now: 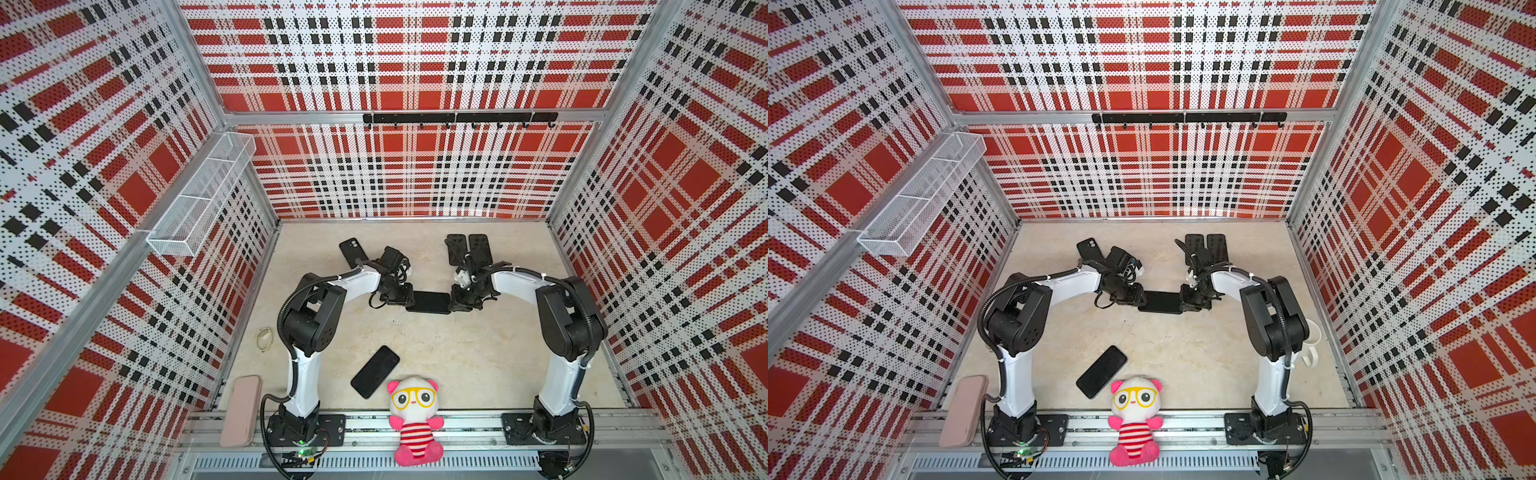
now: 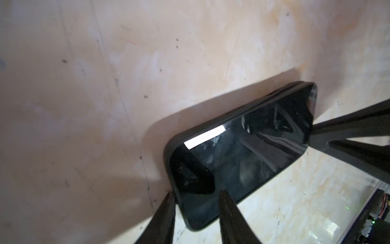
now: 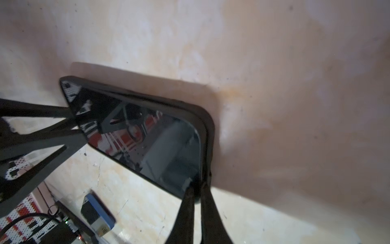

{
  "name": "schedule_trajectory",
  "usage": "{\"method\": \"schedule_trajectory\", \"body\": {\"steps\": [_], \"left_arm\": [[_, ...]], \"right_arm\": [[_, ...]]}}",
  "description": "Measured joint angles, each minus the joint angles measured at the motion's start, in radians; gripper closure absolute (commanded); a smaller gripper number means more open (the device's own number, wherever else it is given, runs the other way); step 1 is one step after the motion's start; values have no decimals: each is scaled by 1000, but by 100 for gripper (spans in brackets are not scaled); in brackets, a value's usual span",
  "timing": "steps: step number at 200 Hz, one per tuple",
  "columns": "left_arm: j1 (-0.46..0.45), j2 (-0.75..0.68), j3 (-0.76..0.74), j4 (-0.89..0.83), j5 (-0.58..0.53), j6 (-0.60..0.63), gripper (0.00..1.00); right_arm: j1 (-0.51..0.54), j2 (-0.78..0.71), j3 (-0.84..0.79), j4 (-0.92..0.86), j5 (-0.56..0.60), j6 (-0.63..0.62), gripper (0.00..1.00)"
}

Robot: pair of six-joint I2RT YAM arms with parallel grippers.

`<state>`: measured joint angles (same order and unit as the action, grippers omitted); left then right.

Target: Put the phone into the phone case

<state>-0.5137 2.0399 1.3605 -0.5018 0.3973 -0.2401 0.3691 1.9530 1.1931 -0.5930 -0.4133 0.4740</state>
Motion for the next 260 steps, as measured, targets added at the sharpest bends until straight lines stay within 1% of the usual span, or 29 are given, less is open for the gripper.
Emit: {"method": "schedule_trajectory", "body": {"steps": [32, 51, 69, 105, 119, 140, 178, 218, 260], "left_arm": [[0, 1, 0, 0, -1, -1, 63], [0, 1, 1, -1, -2, -1, 63], [2, 1, 2, -1, -2, -2, 63], [5, 1, -1, 32, -1, -18, 60], [8, 1, -9, 54, -1, -28, 59], [11, 1, -15, 82, -2, -43, 58], [14, 1, -21, 114, -14, -55, 57], [18, 1, -24, 133, -43, -66, 58], [18, 1, -24, 138, -63, -69, 59]], "right_arm": [[0, 4, 0, 1, 5, -3, 90], [0, -5, 2, -6, 14, -7, 88], [8, -15, 22, -28, 46, -22, 86], [27, -18, 145, -188, 153, -77, 80], [22, -18, 207, -248, 182, -99, 79], [7, -18, 285, -284, 206, -126, 80], [-2, 28, 352, -301, 206, -159, 84], [-2, 108, 362, -300, 190, -176, 85], [-2, 131, 362, -295, 163, -185, 88]]}}
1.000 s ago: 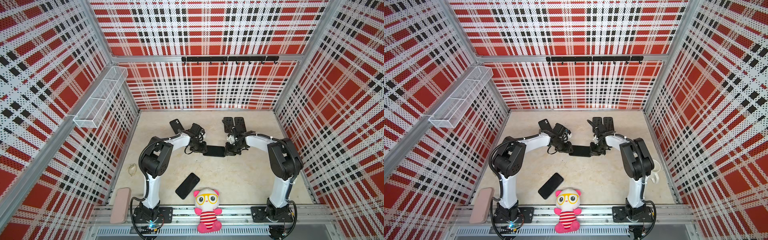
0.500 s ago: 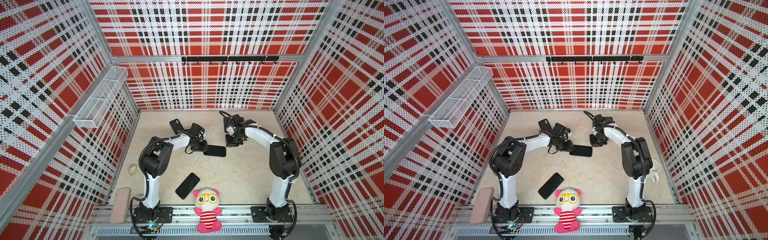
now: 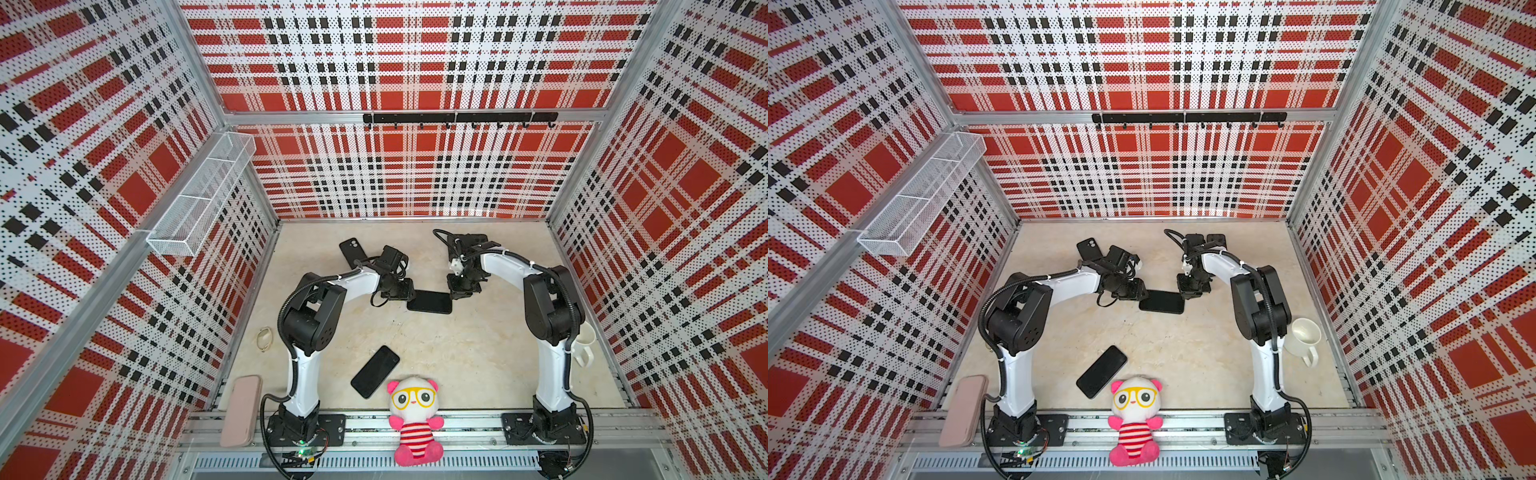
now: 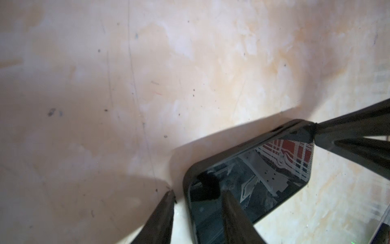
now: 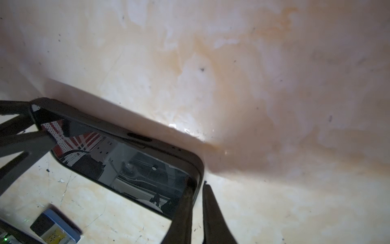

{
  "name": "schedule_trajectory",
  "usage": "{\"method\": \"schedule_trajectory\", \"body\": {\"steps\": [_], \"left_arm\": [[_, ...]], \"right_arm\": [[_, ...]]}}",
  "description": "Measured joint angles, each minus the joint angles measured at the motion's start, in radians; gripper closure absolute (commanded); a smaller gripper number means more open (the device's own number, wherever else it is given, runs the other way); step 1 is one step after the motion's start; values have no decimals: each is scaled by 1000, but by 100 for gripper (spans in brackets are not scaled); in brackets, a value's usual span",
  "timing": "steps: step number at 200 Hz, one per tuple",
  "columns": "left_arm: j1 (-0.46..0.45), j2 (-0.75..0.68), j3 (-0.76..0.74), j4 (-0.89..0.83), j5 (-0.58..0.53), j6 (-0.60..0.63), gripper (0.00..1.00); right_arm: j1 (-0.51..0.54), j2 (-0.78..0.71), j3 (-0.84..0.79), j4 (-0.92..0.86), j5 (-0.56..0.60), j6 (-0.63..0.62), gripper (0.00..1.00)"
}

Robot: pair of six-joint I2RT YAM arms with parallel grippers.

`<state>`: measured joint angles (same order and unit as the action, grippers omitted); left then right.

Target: Put the phone into the phone case

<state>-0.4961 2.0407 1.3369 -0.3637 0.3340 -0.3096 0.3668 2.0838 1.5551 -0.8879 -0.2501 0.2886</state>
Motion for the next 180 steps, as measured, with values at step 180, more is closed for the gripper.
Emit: {"method": "schedule_trajectory", "body": {"steps": [180], "left_arm": [[-23, 9, 0, 24, -29, 0, 67]], "right_arm": [[53, -12, -36, 42, 74, 68, 76]]}}
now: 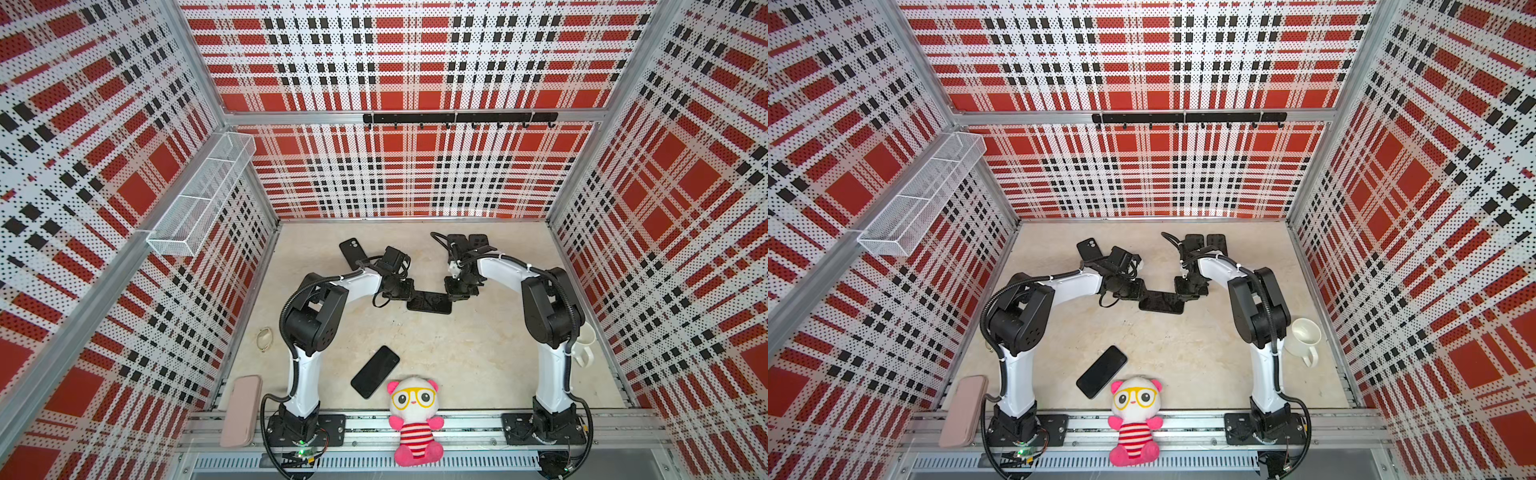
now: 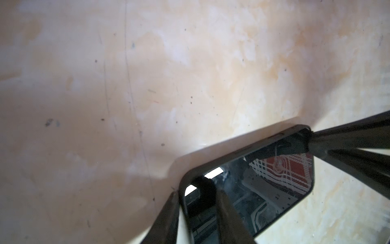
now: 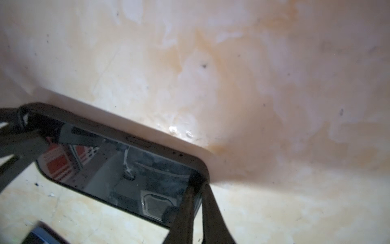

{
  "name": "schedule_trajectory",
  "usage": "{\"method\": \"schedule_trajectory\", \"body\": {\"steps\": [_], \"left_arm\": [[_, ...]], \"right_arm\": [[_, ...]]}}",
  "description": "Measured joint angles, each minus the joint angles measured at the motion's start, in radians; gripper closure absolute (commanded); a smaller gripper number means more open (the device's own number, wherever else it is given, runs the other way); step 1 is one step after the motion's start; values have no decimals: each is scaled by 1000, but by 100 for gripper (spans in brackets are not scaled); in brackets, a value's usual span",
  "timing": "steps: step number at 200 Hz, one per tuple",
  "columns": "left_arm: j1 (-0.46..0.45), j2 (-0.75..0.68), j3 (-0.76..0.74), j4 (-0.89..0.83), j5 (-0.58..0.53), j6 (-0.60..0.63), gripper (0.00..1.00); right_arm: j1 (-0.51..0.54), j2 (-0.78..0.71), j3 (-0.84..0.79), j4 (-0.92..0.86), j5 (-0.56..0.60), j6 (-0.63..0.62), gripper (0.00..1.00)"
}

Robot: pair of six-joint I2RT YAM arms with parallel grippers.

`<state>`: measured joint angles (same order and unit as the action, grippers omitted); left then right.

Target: Put the phone into the phone case

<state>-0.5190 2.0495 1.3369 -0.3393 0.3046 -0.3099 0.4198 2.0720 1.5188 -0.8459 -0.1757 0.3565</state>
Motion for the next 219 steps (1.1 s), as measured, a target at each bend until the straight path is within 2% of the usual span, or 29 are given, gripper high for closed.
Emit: {"method": "schedule_trajectory", "body": {"steps": [27, 58, 80, 114, 152, 192, 201, 206, 210, 215, 219], "left_arm": [[0, 0, 0, 0, -5, 0, 68], [-3, 0, 0, -1, -13, 1, 68], [-6, 0, 0, -1, -20, 1, 69], [-8, 0, 0, 0, -24, 1, 70], [-8, 0, 0, 0, -26, 2, 65], [-2, -13, 1, -6, -34, 6, 44], [3, -20, 1, -13, -45, 7, 39], [10, -25, 1, -18, -51, 8, 37], [16, -29, 1, -23, -55, 8, 36], [26, -36, 1, -27, -63, 9, 34], [34, -42, 1, -31, -68, 11, 33]], "right_arm": [[17, 0, 33, -50, 40, -23, 63], [16, 1, 64, -111, 70, -51, 59], [15, 18, 81, -114, 70, -65, 60], [10, 53, 88, -91, 22, -88, 72], [6, 50, 88, -86, 20, -111, 72], [6, -67, 40, -79, 51, -226, 49], [6, -109, 29, -72, 54, -269, 35], [6, -132, 24, -67, 61, -285, 31], [7, -148, 20, -61, 63, -311, 24], [9, -171, 14, -55, 61, -345, 21], [9, -183, 11, -51, 63, -360, 11]]}}
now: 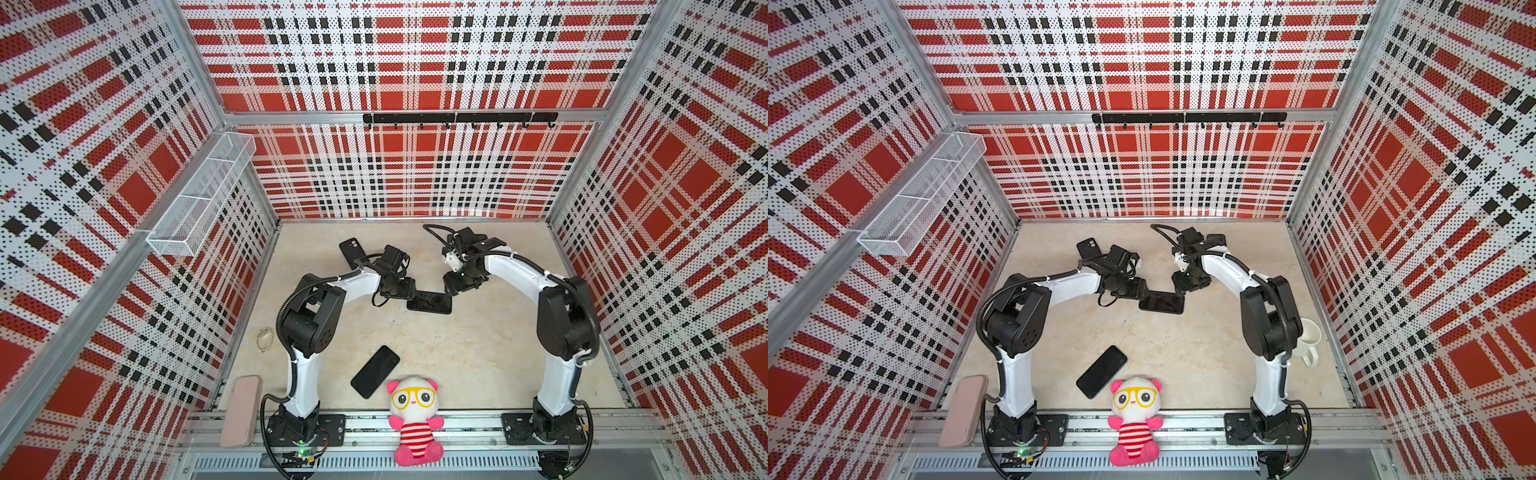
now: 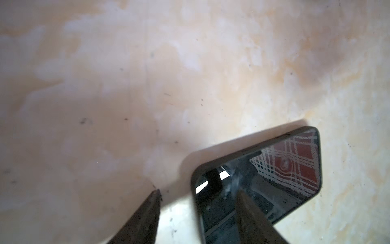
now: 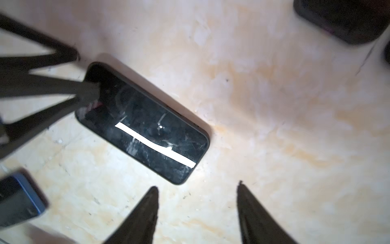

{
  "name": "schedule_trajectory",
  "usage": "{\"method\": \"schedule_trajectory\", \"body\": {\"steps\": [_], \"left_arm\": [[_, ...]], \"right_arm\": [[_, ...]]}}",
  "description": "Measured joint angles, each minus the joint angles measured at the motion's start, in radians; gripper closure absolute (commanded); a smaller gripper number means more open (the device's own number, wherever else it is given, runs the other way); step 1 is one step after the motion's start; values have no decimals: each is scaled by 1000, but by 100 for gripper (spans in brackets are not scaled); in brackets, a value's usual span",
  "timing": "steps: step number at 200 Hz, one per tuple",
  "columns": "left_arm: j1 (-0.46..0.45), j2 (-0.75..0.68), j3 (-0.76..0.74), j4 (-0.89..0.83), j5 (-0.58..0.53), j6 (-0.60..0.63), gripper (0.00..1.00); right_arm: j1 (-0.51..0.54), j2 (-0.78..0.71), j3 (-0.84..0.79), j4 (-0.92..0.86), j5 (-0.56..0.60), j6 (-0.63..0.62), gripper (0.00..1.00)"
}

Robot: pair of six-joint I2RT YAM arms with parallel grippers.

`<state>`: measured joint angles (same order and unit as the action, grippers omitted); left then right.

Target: Put the phone into the phone case

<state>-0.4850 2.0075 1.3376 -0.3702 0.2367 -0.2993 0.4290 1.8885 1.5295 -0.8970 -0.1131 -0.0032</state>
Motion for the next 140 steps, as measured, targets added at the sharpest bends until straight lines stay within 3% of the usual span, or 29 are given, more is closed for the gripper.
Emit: {"method": "schedule_trajectory", "body": {"steps": [27, 79, 140], "left_arm": [[68, -57, 0, -15, -51, 16, 25], [154, -142, 0, -26, -126, 41, 14], [180, -146, 0, -45, -142, 63, 12]], "right_arm": [[12, -43, -15, 23, 4, -191, 0], [69, 67, -3, -4, 50, -535, 0], [99, 208, 81, -36, 44, -729, 0]]}}
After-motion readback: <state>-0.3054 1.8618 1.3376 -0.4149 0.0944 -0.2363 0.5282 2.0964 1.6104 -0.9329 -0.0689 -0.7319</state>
